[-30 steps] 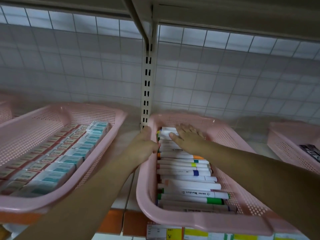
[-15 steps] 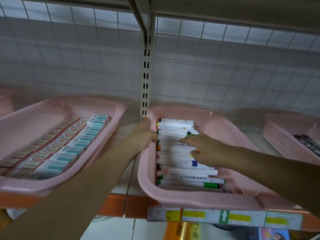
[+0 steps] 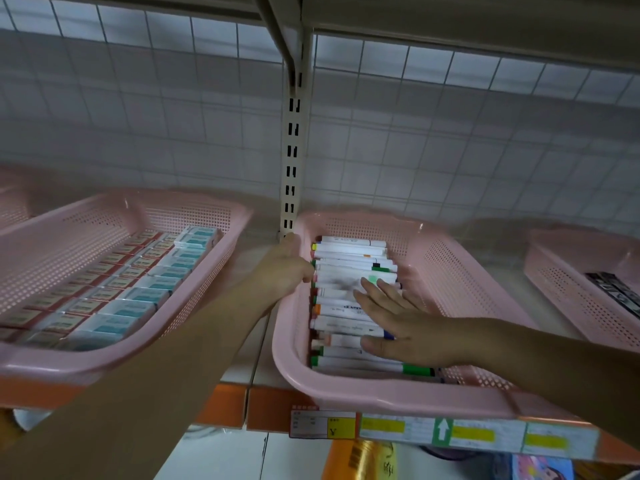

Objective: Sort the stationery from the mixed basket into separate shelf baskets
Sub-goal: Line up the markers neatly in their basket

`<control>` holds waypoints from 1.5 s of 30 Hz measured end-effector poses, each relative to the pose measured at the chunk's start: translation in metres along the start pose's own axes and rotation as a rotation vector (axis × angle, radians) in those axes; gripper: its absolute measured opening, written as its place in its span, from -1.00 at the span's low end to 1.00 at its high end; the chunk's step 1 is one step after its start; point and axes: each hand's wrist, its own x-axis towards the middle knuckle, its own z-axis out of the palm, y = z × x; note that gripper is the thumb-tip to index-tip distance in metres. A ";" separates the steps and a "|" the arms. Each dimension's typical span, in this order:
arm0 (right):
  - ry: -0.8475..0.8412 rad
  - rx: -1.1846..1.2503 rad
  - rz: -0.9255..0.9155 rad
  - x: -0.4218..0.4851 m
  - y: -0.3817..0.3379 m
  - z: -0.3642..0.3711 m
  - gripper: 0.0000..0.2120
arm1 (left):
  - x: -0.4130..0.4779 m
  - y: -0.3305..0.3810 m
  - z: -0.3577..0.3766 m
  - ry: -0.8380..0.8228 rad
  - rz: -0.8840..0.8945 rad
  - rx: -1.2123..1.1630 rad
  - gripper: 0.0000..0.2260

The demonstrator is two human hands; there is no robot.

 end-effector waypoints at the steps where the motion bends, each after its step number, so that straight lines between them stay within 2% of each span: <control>1: -0.013 -0.032 0.003 -0.002 -0.002 0.001 -0.30 | 0.000 0.000 0.000 -0.003 -0.002 0.000 -0.32; 9: 0.056 -0.001 0.101 0.016 -0.003 -0.001 -0.25 | 0.001 0.000 0.001 -0.009 -0.002 0.008 -0.32; 13: 0.019 -0.032 0.105 0.011 -0.001 0.002 -0.16 | 0.002 -0.001 0.000 -0.003 -0.004 0.006 -0.31; 21: 0.014 -0.001 0.107 0.014 -0.003 -0.003 -0.14 | -0.002 0.002 0.001 0.003 0.008 0.004 -0.34; 26: 0.007 0.017 0.107 0.011 -0.002 -0.002 -0.21 | -0.004 0.002 0.000 -0.006 0.024 0.001 -0.38; 29: 0.014 0.066 0.097 0.014 -0.001 -0.005 -0.16 | -0.004 0.002 0.000 -0.014 0.030 0.011 -0.41; 32: 0.134 0.301 0.190 0.015 0.004 -0.008 -0.12 | -0.005 0.002 -0.001 -0.013 0.024 0.015 -0.44; 35: 0.377 0.749 0.382 0.021 0.016 -0.012 -0.31 | -0.003 0.001 -0.001 -0.022 0.022 -0.012 -0.47; 37: 0.359 1.148 0.428 0.023 0.018 -0.015 -0.29 | -0.002 0.001 -0.001 -0.023 0.024 -0.005 -0.48; 39: 0.301 1.471 0.373 0.022 0.017 -0.015 -0.31 | -0.002 0.001 -0.002 -0.023 0.025 -0.002 -0.43; 42: 0.296 1.652 0.301 0.021 0.020 -0.016 -0.37 | -0.002 0.002 -0.002 -0.025 0.015 0.000 -0.40; 45: 0.296 1.665 0.291 0.020 0.021 -0.016 -0.41 | -0.002 0.002 -0.001 -0.023 0.014 0.003 -0.41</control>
